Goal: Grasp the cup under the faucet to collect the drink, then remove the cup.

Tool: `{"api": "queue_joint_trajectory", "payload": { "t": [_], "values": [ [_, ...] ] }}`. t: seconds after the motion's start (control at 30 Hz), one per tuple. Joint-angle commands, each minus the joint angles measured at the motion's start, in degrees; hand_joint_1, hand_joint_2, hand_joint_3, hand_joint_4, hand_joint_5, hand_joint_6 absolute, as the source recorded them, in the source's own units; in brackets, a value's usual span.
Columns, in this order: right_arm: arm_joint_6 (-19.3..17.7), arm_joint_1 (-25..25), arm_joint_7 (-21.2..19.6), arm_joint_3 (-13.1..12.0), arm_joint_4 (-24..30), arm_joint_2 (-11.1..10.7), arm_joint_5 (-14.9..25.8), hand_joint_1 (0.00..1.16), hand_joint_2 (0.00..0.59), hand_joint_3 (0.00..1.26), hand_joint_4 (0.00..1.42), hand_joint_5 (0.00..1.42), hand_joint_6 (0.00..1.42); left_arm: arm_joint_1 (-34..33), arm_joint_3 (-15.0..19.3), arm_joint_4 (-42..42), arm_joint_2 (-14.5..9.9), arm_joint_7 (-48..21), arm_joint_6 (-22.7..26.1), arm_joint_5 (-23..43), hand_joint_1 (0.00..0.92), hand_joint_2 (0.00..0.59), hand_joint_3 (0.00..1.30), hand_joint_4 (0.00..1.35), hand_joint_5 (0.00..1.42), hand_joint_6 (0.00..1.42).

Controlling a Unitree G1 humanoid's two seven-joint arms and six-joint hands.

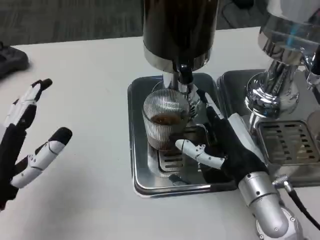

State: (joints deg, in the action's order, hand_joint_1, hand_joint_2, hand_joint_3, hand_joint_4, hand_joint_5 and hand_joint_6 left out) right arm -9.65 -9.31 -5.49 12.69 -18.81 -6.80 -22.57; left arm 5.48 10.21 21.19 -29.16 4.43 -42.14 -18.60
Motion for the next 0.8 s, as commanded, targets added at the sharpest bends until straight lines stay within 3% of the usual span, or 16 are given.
{"api": "queue_joint_trajectory", "payload": {
  "t": [0.03,0.3,0.8],
  "values": [
    [1.17,-2.30,-0.98,-0.01,-0.75,0.67,-0.44,0.55,0.198,0.00,0.00,0.00,0.00,0.16,-1.47,3.85,0.29,1.57,1.15,-1.85,0.000,0.179,0.06,0.00,0.02,0.00],
    [1.30,-3.38,-0.53,0.26,-2.19,1.00,-0.49,0.55,0.199,0.00,0.00,0.00,0.00,0.44,-2.38,6.58,0.14,3.37,1.71,-2.49,0.000,0.185,0.06,0.00,0.02,0.00],
    [-0.21,-1.57,-0.31,2.55,0.07,0.56,-1.00,0.55,0.199,0.00,0.00,0.00,0.00,0.09,-3.67,7.73,-0.30,3.18,2.28,-1.99,0.000,0.196,0.10,0.00,0.03,0.00]
  ]
}}
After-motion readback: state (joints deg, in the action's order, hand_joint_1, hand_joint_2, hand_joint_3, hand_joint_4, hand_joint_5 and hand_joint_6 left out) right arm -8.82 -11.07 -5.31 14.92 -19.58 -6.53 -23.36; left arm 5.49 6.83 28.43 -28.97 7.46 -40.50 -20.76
